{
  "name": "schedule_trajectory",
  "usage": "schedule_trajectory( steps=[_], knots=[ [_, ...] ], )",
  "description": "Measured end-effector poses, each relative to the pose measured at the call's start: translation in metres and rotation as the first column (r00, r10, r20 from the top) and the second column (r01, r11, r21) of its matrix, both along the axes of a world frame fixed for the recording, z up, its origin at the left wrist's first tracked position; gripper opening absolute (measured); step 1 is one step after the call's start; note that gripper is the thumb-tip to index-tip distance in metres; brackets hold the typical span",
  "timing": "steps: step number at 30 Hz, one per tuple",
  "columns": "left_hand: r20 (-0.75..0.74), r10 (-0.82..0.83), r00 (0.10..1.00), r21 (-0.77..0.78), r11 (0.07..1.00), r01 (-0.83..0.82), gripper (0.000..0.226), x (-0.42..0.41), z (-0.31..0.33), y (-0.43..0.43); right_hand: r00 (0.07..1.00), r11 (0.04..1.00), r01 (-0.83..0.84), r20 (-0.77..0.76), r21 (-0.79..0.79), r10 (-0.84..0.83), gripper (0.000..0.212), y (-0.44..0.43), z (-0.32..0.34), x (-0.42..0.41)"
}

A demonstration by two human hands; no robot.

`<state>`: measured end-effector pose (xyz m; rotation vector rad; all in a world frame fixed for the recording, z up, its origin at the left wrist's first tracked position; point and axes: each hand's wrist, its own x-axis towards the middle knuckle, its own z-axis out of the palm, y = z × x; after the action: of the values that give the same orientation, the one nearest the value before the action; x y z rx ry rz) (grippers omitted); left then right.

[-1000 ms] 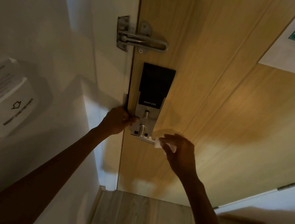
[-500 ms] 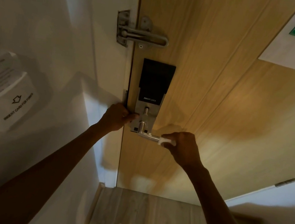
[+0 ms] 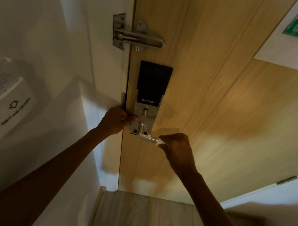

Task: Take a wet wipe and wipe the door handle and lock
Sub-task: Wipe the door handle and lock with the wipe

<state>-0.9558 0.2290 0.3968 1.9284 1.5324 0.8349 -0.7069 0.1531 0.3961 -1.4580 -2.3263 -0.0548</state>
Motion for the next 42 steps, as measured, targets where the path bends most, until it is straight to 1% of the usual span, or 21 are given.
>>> schedule_trajectory(
  steps=[2,4,7,9,12,13,14,16,18,21,22,25,28,29,31,35,37,39,42],
  knots=[
    [0.017,0.011,1.0,-0.007,1.0,-0.01,0.04,0.001,-0.002,0.001,0.999,1.0,-0.016,0.044,0.009,0.015,0.018,0.0,-0.001,-0.012],
    [0.027,0.013,1.0,-0.02,1.0,-0.012,0.039,0.001,-0.004,0.001,0.997,0.999,-0.039,0.068,0.007,0.038,0.019,0.002,0.0,-0.007],
    [0.034,0.005,0.999,-0.018,1.0,-0.005,0.038,0.001,-0.003,0.001,0.997,0.995,-0.069,-0.023,-0.078,0.067,0.012,0.002,0.006,0.02],
    [0.033,-0.002,0.999,-0.002,1.0,0.002,0.039,0.001,-0.001,0.0,0.995,0.987,-0.074,-0.076,-0.145,0.064,0.017,0.004,0.011,0.033],
    [0.032,-0.017,0.999,0.012,1.0,0.016,0.037,0.001,-0.003,0.0,0.993,0.986,-0.054,-0.113,-0.156,0.037,0.021,0.003,0.013,0.038],
    [0.028,-0.01,1.0,0.009,1.0,0.01,0.038,0.002,-0.003,0.0,0.988,0.989,-0.032,-0.157,-0.147,0.009,0.023,0.002,0.011,0.038],
    [0.021,-0.002,1.0,0.003,1.0,0.002,0.039,0.002,-0.003,0.0,0.971,0.989,0.004,-0.234,-0.145,-0.038,0.023,-0.001,0.01,0.037],
    [0.015,0.004,1.0,0.005,1.0,-0.004,0.042,0.001,-0.003,0.001,0.9,0.982,0.114,-0.403,-0.154,-0.168,0.013,-0.007,0.008,0.032],
    [0.021,-0.004,1.0,0.02,1.0,0.003,0.041,0.001,-0.004,0.001,0.817,0.962,0.208,-0.509,-0.176,-0.27,0.008,-0.013,0.006,0.025],
    [0.019,0.005,1.0,0.018,1.0,-0.005,0.042,0.002,-0.004,0.0,0.732,0.93,0.311,-0.575,-0.196,-0.366,0.007,-0.023,0.003,0.012],
    [0.014,0.007,1.0,0.01,1.0,-0.007,0.042,0.002,-0.005,0.0,0.717,0.922,0.331,-0.583,-0.198,-0.383,0.007,-0.026,0.003,0.009],
    [-0.001,-0.004,1.0,0.001,1.0,0.004,0.045,0.002,-0.004,0.001,0.711,0.925,0.34,-0.597,-0.169,-0.37,0.013,-0.035,0.008,0.01],
    [-0.002,-0.016,1.0,-0.029,0.999,0.016,0.044,-0.001,0.001,0.002,0.648,0.918,0.371,-0.669,-0.139,-0.363,0.016,-0.03,0.019,0.013],
    [0.018,-0.03,0.999,-0.055,0.998,0.031,0.043,-0.003,0.001,0.003,0.637,0.913,0.389,-0.681,-0.122,-0.362,0.018,-0.026,0.021,0.011],
    [0.107,-0.059,0.992,-0.123,0.99,0.072,0.04,-0.007,-0.001,0.005,0.625,0.914,0.39,-0.697,-0.112,-0.352,0.021,-0.017,0.025,0.0],
    [0.29,-0.074,0.954,-0.232,0.962,0.145,0.052,-0.011,0.002,0.005,0.635,0.942,0.311,-0.711,-0.122,-0.302,0.025,-0.008,0.022,-0.041],
    [0.358,-0.092,0.929,-0.278,0.939,0.2,0.044,-0.011,0.006,0.002,0.652,0.955,0.268,-0.707,-0.124,-0.274,0.025,-0.006,0.014,-0.059],
    [0.382,-0.099,0.919,-0.29,0.931,0.221,0.036,-0.012,0.008,0.0,0.67,0.964,0.24,-0.699,-0.114,-0.25,0.022,-0.005,0.005,-0.072],
    [0.373,-0.085,0.924,-0.286,0.937,0.202,0.035,-0.011,0.01,-0.002,0.678,0.971,0.201,-0.697,-0.131,-0.234,0.017,-0.006,-0.001,-0.085]
  ],
)
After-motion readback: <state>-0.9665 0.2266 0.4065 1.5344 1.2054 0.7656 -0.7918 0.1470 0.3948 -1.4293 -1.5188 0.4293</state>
